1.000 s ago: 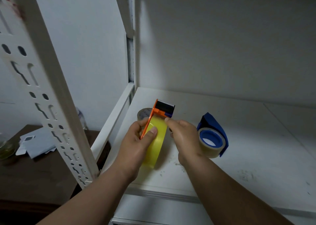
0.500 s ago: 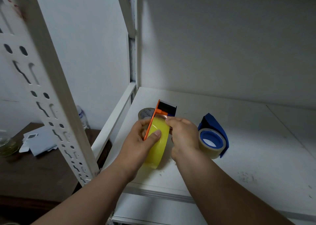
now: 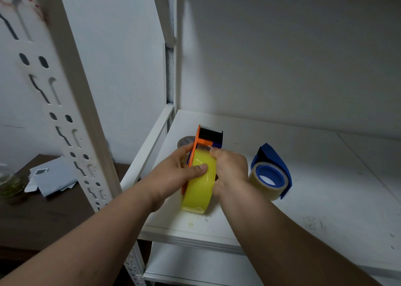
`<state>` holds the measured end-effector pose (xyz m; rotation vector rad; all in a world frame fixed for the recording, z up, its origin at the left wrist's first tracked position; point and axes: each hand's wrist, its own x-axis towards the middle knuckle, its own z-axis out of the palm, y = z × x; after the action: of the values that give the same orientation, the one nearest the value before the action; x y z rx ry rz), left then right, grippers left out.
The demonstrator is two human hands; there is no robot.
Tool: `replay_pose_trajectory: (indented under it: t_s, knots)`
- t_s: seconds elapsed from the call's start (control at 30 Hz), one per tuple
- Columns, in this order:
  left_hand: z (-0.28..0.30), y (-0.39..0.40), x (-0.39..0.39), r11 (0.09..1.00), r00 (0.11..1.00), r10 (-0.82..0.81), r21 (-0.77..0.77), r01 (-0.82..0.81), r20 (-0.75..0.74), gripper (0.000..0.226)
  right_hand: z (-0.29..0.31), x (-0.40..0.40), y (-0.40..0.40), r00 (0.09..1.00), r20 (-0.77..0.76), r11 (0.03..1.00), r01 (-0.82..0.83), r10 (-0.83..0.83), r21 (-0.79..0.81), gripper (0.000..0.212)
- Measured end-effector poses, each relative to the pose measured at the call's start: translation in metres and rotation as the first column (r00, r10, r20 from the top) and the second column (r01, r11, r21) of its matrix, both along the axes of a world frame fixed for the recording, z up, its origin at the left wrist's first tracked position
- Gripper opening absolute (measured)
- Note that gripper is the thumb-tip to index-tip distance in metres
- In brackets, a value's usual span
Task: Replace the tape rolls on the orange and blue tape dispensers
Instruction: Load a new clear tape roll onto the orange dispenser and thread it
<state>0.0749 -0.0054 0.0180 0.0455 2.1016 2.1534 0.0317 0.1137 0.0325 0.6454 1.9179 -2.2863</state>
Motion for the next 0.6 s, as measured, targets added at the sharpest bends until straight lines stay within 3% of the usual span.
replay_pose_trajectory:
  t_s: [0.27,0.43,0.6]
  knots:
    - [-0.012,0.014,0.005,0.953,0.959,0.234,-0.160,-0.259,-0.159,0.016,0.002,-0.003,0.002,0.999,0.003,0.999,0.033,-0.033,0.034,0.012]
    - [-0.009,0.018,0.006,0.904,0.931,0.293,-0.255,-0.344,-0.218,0.025,-0.001,0.000,0.005,0.998,-0.061,0.996,-0.006,0.011,0.085,0.012]
    - [-0.015,0.016,0.002,0.894,0.912,0.352,-0.212,-0.395,-0.212,0.008,-0.005,0.003,0.004,0.996,-0.088,0.998,-0.008,0.014,0.062,0.006]
